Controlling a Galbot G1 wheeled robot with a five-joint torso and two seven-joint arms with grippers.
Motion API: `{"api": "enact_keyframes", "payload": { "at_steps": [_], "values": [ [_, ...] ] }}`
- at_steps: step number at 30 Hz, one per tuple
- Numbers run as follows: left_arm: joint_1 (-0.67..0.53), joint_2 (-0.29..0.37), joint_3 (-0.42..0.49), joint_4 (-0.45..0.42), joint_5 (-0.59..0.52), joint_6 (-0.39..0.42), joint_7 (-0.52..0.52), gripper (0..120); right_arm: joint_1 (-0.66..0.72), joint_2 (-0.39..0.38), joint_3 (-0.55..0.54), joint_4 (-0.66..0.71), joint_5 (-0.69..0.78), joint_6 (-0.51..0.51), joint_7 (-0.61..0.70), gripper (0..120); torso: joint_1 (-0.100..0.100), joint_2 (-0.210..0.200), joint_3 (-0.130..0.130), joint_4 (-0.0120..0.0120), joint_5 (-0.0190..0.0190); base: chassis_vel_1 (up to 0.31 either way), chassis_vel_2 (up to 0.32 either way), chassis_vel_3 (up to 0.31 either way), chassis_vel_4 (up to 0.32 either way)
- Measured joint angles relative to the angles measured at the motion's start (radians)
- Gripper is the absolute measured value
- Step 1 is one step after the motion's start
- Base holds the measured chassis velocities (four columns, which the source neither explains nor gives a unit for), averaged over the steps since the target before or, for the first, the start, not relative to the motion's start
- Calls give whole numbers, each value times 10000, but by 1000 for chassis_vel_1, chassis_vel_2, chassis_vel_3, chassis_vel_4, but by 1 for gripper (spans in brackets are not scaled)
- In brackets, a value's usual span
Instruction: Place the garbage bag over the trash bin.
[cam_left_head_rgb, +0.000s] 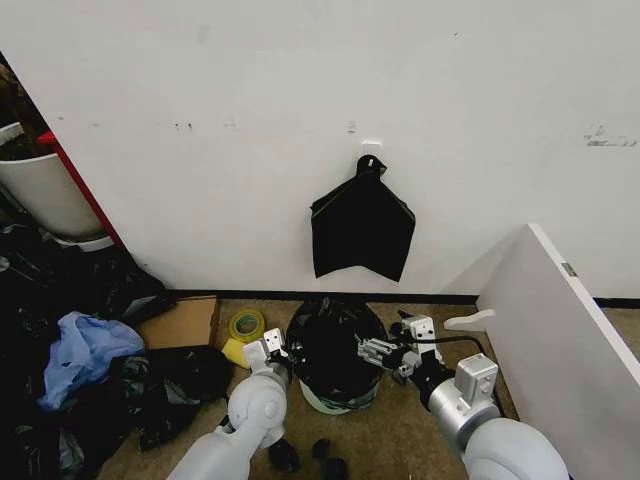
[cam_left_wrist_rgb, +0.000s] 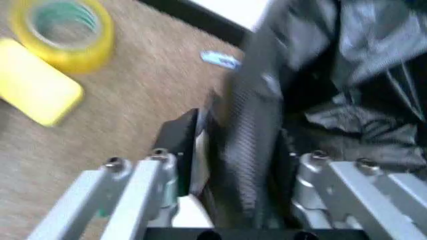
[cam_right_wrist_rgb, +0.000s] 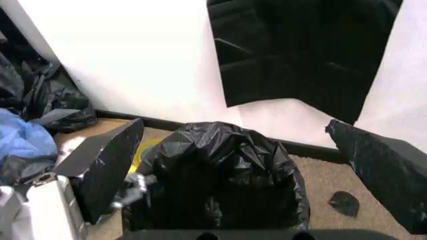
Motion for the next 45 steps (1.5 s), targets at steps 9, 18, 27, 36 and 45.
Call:
{"api": "enact_keyframes", "payload": {
  "at_steps": [9, 18, 27, 36, 45],
  "values": [
    [726, 970, -399, -1579, -77, 504, 98, 76, 52, 232, 62, -93, 62, -23, 11, 100, 0, 0, 0, 2, -2, 0, 0, 0, 0],
    [2629, 881, -551, -2052, 6992, -4305, 3192, 100, -1800, 2187, 2035, -2053, -2204, 4576, -2006, 100, 0, 0, -2, 0, 2, 0, 0, 0, 0],
    [5752, -136, -1842, -3032, 10094, -6838, 3622, 100, -3500, 3996, 3273, -2416, -3933, 8247, -2721, 100, -1, 0, -3, 1, -1, 0, 0, 0, 0],
    [7066, -754, -2765, -3836, 10816, -7698, 3728, 100, -4242, 4857, 3352, -1819, -4873, 9469, -2982, 100, -1, 1, -2, 2, -1, 0, 0, 0, 0],
    [7024, -940, -2428, -3749, 11368, -7743, 3664, 100, -4409, 4983, 3119, -1915, -5162, 9627, -2984, 100, -1, 0, -1, 1, 0, 0, 0, 0, 0]
  ]
}}
